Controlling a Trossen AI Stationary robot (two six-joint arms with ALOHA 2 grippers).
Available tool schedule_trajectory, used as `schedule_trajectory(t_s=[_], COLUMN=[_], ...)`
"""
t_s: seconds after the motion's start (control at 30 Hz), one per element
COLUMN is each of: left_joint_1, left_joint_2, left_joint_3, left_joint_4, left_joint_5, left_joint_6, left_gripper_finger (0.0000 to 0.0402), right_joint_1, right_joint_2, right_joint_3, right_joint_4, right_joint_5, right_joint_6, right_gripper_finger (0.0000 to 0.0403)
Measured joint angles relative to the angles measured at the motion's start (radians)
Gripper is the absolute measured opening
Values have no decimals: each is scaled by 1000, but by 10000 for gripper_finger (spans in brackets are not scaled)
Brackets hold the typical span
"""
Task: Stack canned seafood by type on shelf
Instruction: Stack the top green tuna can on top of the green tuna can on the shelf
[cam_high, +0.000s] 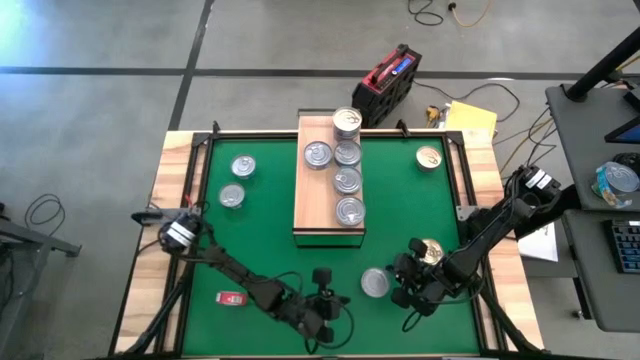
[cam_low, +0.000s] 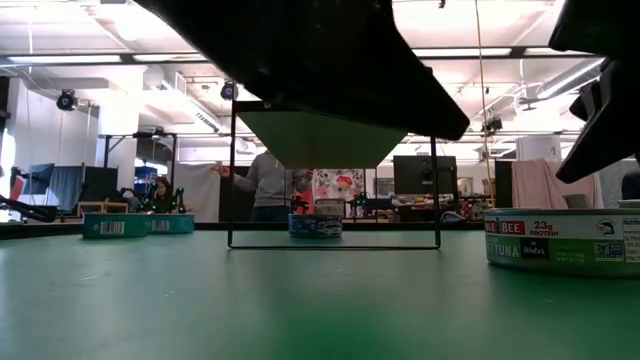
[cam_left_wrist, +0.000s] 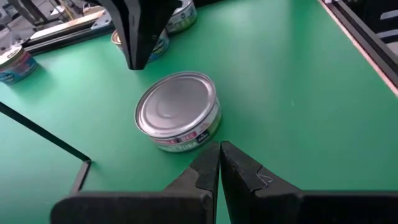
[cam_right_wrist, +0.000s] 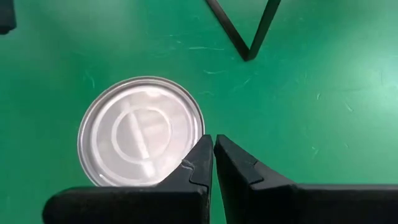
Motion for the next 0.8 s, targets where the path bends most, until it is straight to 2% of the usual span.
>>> schedule_trajectory(t_s=[0.33, 0.6, 0.8], left_joint_1=[17, 17, 17], left_joint_2=[37, 55, 55], left_joint_3=[0, 0, 0], left_joint_4=[63, 67, 69], left_joint_5=[52, 54, 54], left_joint_6=[-6, -20, -29], left_gripper_finger=[0, 0, 0], right_joint_1=[2, 5, 4], right_joint_2=[0, 0, -4], right_joint_3=[-27, -100, -100], right_joint_4=[-14, 173, 166], right_joint_5=[-1, -5, -5], right_joint_6=[57, 36, 20], right_gripper_finger=[12, 12, 12])
